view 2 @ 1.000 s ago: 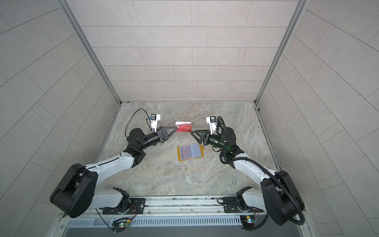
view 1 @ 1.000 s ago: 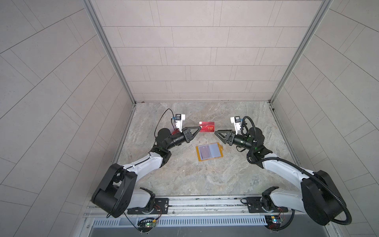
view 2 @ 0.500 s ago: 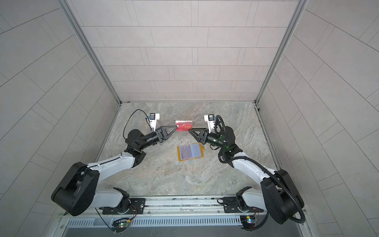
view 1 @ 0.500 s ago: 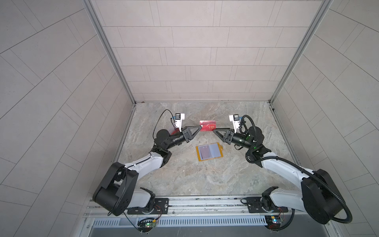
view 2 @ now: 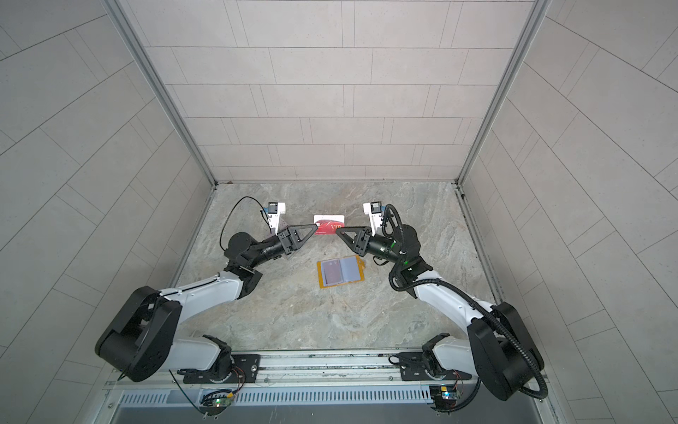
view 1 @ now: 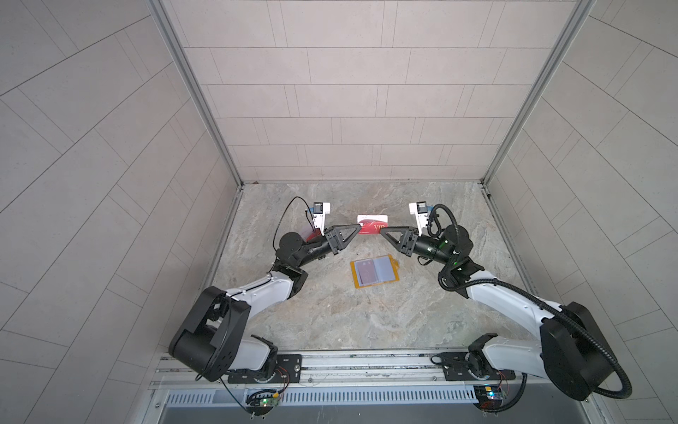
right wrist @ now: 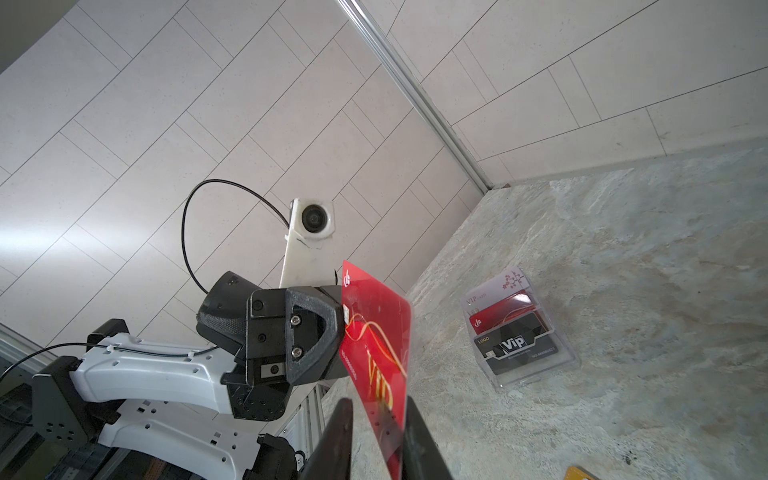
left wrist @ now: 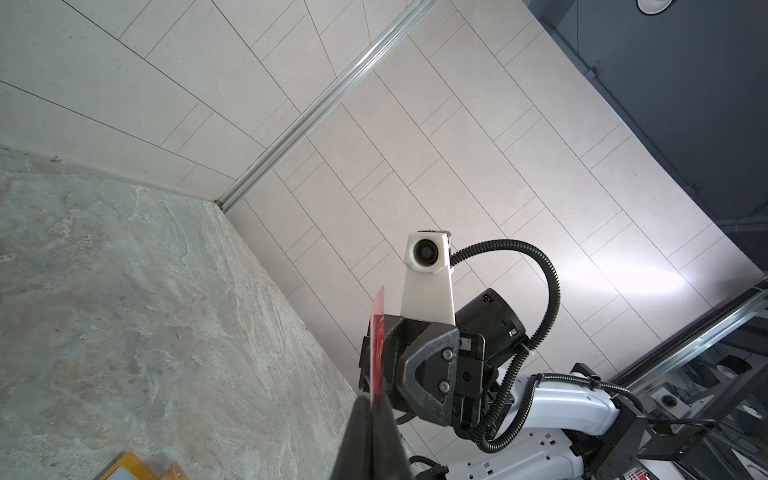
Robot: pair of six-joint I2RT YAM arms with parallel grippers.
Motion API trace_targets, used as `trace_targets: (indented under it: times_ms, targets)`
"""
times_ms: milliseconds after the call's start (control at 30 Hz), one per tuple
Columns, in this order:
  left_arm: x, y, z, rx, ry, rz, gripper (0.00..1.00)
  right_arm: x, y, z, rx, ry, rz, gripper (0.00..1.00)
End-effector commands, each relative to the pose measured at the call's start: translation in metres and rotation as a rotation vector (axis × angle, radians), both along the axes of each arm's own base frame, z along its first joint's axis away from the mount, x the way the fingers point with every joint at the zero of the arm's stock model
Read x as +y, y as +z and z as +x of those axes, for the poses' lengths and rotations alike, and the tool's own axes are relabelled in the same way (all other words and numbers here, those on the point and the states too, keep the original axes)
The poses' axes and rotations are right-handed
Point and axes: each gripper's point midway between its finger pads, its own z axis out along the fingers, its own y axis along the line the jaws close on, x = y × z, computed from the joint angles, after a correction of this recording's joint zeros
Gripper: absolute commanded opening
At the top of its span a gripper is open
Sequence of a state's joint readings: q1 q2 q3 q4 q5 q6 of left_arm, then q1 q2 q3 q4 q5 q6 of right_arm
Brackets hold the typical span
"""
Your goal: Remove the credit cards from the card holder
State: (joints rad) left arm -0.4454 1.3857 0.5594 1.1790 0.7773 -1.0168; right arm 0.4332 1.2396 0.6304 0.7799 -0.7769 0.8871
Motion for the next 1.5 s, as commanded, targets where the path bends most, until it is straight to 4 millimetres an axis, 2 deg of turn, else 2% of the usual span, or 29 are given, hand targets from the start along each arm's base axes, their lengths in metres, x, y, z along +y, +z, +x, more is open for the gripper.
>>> trace_targets:
  times_ms: [0,233,433,467,533,800,1133,1267,1467]
  targets:
    - [0.002,0.007,-0.008,-0.044,-0.013,-0.013,0.0,0.002,0.023,-0.002,-0.057,0.006,0.033,0.21]
    - [0.002,0.005,-0.01,-0.046,-0.014,0.002,0.03,0.0,0.021,-0.002,-0.056,-0.008,0.026,0.09]
    - [0.003,0.004,-0.011,-0.05,-0.007,0.017,0.13,-0.001,0.02,-0.002,-0.054,-0.01,0.015,0.0]
    - [0.003,0.003,-0.011,-0.052,-0.003,0.024,0.17,-0.001,0.019,-0.002,-0.054,-0.011,0.011,0.0]
    - [0.004,-0.002,-0.009,-0.041,0.011,0.053,0.31,-0.001,0.017,-0.002,-0.052,-0.019,-0.001,0.0]
    - [0.015,-0.023,-0.006,-0.054,0.107,0.272,0.59,0.001,0.003,-0.004,-0.041,-0.003,-0.093,0.0]
    - [0.036,-0.036,-0.017,-0.09,0.152,0.569,0.68,-0.002,-0.019,-0.017,-0.061,0.045,-0.336,0.0]
    - [0.038,-0.033,-0.028,-0.121,0.109,0.635,0.72,-0.004,-0.028,-0.025,-0.072,0.092,-0.429,0.0]
    - [0.038,-0.029,-0.042,-0.13,0.03,0.71,0.73,-0.003,-0.036,-0.04,-0.11,0.179,-0.499,0.0]
